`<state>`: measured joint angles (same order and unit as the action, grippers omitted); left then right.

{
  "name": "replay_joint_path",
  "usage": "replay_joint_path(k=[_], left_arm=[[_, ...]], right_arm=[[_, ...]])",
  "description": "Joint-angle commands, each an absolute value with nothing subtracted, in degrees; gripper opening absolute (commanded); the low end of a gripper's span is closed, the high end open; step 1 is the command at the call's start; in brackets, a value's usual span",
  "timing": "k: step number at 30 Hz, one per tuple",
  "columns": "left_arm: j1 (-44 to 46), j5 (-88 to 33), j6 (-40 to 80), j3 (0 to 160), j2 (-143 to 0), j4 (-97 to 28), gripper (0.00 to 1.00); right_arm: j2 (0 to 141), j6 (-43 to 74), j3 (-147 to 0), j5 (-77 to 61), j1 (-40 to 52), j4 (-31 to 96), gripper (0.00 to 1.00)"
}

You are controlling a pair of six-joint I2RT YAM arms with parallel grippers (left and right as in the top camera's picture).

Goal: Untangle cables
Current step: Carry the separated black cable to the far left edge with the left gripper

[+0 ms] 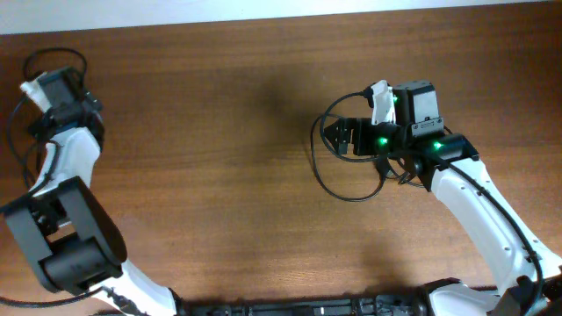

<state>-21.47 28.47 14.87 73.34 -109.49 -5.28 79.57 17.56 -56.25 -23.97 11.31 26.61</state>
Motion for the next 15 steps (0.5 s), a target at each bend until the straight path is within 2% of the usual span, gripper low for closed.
replay_joint_path(k=[1, 2, 3, 5, 8, 9, 15], left_arm=[[-26.0, 29.5, 19.3, 73.3, -108.9, -6.3, 0.88], [-27.0, 28.3, 16.6, 73.3, -108.9, -6.3, 0.95], [-28.9, 24.0, 8.6, 73.3, -108.9, -6.3, 1.00], [-31.8, 13.7, -8.1, 73.3, -108.9, -6.3, 0.89], [-35.3, 1.8, -29.2, 73.3, -108.9, -6.3, 0.84], [-36.2, 0.7, -33.3, 73.3, -108.9, -6.0, 0.73], [-37.3, -1.3, -36.9, 73.3, -113.4, -1.0, 0.66]], right_arm=[[79.6, 16.9, -56.5, -23.5, 11.6, 26.4, 0.99], [79.6, 16.9, -56.5, -23.5, 11.6, 26.4, 0.99], [79.6, 16.9, -56.5, -23.5, 11.6, 26.4, 0.99], [79.6, 16.9, -56.5, -23.5, 11.6, 26.4, 0.99], [79.6, 16.9, -56.5, -23.5, 11.6, 26.4, 0.99], [79.6, 16.9, -56.5, -23.5, 11.6, 26.4, 0.99], [79.6, 16.9, -56.5, -23.5, 11.6, 26.4, 0.99]])
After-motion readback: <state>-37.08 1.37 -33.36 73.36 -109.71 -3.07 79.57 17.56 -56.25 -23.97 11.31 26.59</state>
